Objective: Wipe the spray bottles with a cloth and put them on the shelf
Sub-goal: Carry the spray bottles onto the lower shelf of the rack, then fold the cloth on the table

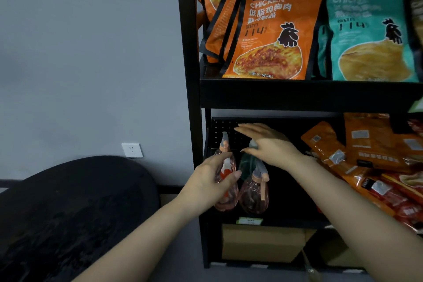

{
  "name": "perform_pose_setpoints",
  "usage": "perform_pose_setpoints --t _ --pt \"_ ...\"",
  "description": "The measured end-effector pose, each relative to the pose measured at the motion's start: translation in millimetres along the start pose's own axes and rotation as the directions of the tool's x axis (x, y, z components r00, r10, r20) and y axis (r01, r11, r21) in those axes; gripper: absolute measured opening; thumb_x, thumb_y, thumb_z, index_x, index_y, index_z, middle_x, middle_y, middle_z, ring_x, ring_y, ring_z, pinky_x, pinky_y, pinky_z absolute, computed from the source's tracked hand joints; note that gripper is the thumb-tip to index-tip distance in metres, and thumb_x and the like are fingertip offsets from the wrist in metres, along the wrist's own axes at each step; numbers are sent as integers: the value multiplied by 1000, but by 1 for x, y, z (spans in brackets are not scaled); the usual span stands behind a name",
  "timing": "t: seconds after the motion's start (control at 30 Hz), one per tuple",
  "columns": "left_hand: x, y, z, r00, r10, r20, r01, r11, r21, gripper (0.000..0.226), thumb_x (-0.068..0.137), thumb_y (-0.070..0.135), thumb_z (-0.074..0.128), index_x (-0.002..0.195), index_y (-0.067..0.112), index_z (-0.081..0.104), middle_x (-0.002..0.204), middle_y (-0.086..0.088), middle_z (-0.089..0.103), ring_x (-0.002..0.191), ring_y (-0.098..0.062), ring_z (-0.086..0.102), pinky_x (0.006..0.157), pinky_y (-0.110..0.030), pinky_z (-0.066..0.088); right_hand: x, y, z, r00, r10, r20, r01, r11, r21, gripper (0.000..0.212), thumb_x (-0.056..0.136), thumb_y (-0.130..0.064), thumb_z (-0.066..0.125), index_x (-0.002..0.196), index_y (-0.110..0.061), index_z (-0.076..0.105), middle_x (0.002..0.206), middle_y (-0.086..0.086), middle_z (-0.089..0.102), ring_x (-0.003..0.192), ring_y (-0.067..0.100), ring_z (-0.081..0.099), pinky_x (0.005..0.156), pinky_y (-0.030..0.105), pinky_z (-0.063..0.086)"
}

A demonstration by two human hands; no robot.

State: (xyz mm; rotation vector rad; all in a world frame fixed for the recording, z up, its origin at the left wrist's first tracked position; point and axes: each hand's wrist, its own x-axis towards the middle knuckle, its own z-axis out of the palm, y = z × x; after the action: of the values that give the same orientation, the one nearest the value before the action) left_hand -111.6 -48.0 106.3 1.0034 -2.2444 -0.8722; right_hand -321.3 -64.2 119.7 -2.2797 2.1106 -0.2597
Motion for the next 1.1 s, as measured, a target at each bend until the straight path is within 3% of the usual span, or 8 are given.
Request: perform_pose_setpoints --t 0.1,0.2,0.37,0.53,0.77,0.9,1.1 --pt "-2 1 -4 1000 15 13 -15 1000 24 56 89 40 56 140 22 40 142 4 44 127 -3 38 79 12 19 -22 -12 -8 998 33 -50 -31 999 43 66 91 -41 55 146 -38 19 154 -15 19 141 10 16 111 33 28" --pt "-6 2 -9 999 33 19 -34 998 46 56 89 41 56 140 23 39 143 5 43 130 -5 37 82 11 17 -45 -23 -13 992 58 -112 -56 998 19 71 89 -45 57 147 -37 18 152 -13 26 139 12 23 106 33 34" --pt "-21 5 -19 994 92 57 -98 987 129 58 89 44 54 141 23 38 143 6 42 129 -4 38 96 -5 22 -76 -35 -8 987 58 -152 -46 996 81 76 86 -46 60 147 -37 15 153 -13 24 140 8 17 110 30 25" --pt "-47 4 -32 995 80 65 -94 964 248 61 90 49 50 144 28 31 148 12 34 132 -5 36 96 -12 26 -103 -59 -4 983 27 -180 -1 990 143 78 86 -49 58 148 -36 13 154 -16 18 141 2 9 109 24 20" --pt "-93 -17 -64 1000 11 22 -18 923 383 66 88 56 47 145 31 26 151 12 29 137 -9 30 109 -26 27 -115 -107 5 990 -67 -126 90 977 193 80 86 -52 56 148 -38 7 154 -20 9 131 -10 -1 115 39 20" --pt "-127 -39 -88 999 -28 -39 42 905 424 70 84 65 42 145 34 27 150 14 31 138 -9 28 111 -24 24 -108 -138 15 980 -170 -105 190 956 225 79 87 -51 55 148 -36 8 152 -23 8 131 -12 -3 108 18 7" --pt "-182 -79 -129 981 -140 -136 187 878 441 83 73 77 30 144 33 29 150 15 31 137 -8 30 113 -27 24 -91 -194 42 949 -308 -64 313 910 272 75 88 -53 52 148 -36 10 153 -21 10 136 -8 1 107 14 3"
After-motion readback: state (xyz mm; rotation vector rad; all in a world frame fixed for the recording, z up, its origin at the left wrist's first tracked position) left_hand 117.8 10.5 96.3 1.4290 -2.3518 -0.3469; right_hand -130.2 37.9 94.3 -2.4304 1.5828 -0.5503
